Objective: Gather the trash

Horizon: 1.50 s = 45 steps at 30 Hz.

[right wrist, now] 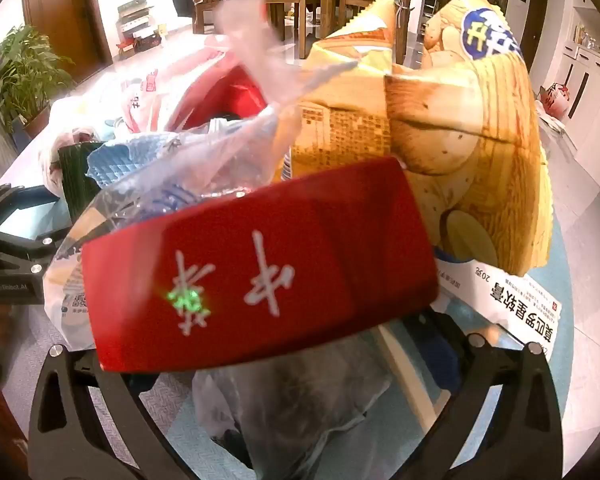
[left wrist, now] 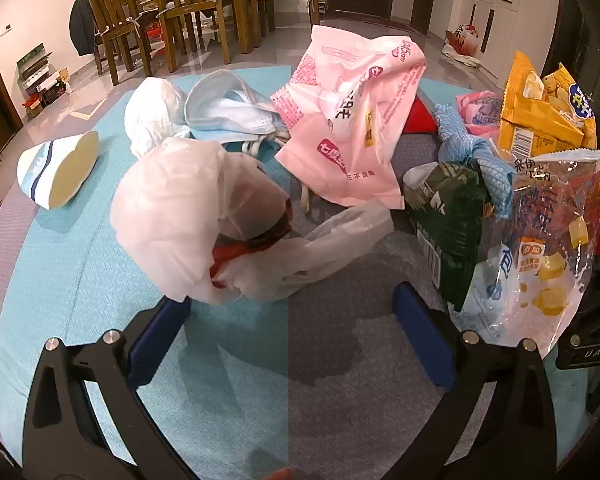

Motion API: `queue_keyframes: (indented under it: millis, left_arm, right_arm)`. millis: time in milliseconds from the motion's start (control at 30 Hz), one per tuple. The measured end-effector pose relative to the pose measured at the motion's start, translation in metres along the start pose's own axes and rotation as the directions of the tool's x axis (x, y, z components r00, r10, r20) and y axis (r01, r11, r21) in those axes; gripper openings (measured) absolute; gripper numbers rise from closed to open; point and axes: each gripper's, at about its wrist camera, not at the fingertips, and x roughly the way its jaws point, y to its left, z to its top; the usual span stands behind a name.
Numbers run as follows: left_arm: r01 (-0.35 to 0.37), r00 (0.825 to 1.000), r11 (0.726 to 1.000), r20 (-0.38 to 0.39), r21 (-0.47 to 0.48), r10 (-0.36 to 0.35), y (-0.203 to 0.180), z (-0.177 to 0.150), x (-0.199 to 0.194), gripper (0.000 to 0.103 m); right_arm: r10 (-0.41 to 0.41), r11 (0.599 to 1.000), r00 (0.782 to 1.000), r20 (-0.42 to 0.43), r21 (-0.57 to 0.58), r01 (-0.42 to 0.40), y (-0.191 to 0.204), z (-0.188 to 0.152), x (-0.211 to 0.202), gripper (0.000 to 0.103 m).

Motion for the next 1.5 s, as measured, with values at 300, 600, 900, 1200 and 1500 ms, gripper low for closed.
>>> queue_keyframes:
  millis: [300,600,900,1200,1500]
  left_arm:
    - [0.002,1.000,1.000,0.000,-0.002,-0.002,0.0001,0.0000,0.0000,0.101]
    - [0.002,1.000,1.000,0.000,-0.002,-0.002,0.0001,0.0000,0.0000,0.101]
    - [0.003,1.000,1.000,0.001,-0.002,-0.003,0.0004,-0.0002,-0.0001,0.101]
    - [0.002,1.000,1.000,0.001,-0.002,-0.002,0.0003,-0.0002,-0.0001,0.101]
    - [0.002,1.000,1.000,0.001,-0.002,-0.002,0.0000,-0.0002,-0.0002,0.101]
  right_arm:
    - [0.000,1.000,1.000,0.000,0.000,0.000,-0.0003,0.0000,0.0000,0.101]
    - [0.000,1.000,1.000,0.000,0.000,0.000,-0.0002,0.0000,0.0000,0.101]
    - [0.000,1.000,1.000,0.001,0.000,0.000,-0.0002,-0.0001,-0.0001,0.101]
    - [0.000,1.000,1.000,0.000,0.000,0.000,-0.0004,0.0000,-0.0001,0.101]
    - [0.010,1.000,1.000,-0.001,-0.016,-0.010,0.0025,0.0050,0.0034,0.101]
